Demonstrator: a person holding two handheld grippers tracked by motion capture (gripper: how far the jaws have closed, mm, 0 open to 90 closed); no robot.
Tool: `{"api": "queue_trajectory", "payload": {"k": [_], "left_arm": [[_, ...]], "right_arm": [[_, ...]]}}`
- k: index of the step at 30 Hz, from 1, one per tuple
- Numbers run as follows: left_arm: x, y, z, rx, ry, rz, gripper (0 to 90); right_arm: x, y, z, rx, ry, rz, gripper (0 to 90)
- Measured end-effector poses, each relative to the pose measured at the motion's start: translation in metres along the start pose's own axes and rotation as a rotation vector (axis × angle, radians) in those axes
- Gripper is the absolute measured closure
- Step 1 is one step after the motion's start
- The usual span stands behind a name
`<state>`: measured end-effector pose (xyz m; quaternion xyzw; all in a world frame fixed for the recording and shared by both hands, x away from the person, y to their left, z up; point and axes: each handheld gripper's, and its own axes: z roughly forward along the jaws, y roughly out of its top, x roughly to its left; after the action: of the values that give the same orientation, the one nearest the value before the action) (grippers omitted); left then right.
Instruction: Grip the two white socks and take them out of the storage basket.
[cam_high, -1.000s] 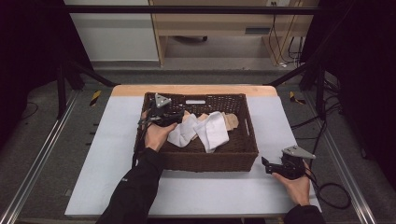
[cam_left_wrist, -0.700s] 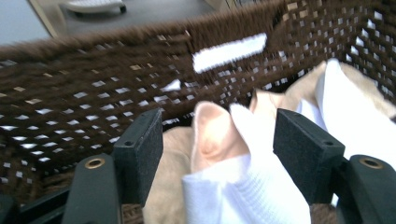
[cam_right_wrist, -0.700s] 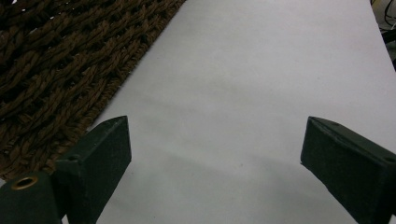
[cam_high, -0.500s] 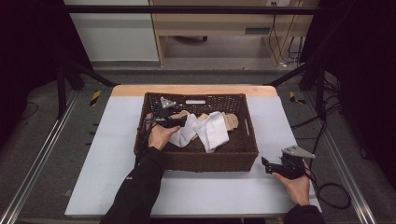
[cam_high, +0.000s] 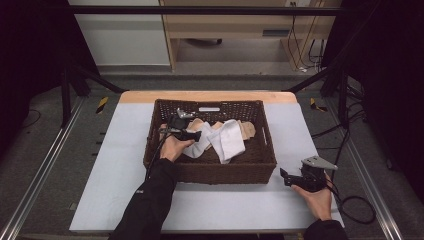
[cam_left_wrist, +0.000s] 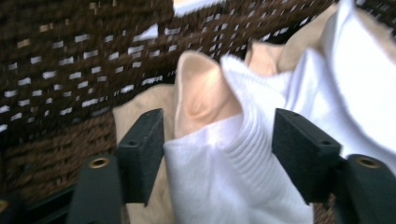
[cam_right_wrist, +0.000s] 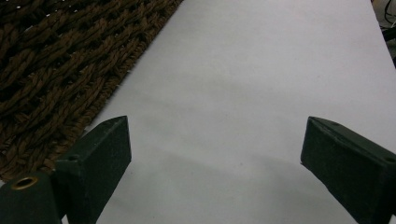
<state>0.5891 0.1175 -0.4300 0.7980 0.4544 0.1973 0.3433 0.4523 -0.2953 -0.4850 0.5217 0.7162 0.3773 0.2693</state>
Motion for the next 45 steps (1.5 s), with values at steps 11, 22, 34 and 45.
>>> {"api": "queue_trajectory", "payload": {"k": [11, 22, 34, 45], "left_arm": [[0.001, -0.003, 0.001, 0.065, -0.028, -0.004, 67.6], [0.001, 0.001, -0.015, -0.017, -0.015, -0.015, 77.8], [0.011, 0.004, -0.024, -0.054, 0.022, -0.023, 77.1], [0.008, -0.001, -0.012, 0.062, 0.004, 0.005, 76.1]], "right_arm": [[0.0, 0.0, 0.0, 0.003, 0.007, 0.005, 8.8], [0.0, 0.0, 0.0, 0.011, 0.009, 0.0, 10.5], [0.0, 0.0, 0.0, 0.013, 0.009, -0.001, 10.5], [0.0, 0.0, 0.0, 0.015, 0.011, -0.003, 10.7]]}}
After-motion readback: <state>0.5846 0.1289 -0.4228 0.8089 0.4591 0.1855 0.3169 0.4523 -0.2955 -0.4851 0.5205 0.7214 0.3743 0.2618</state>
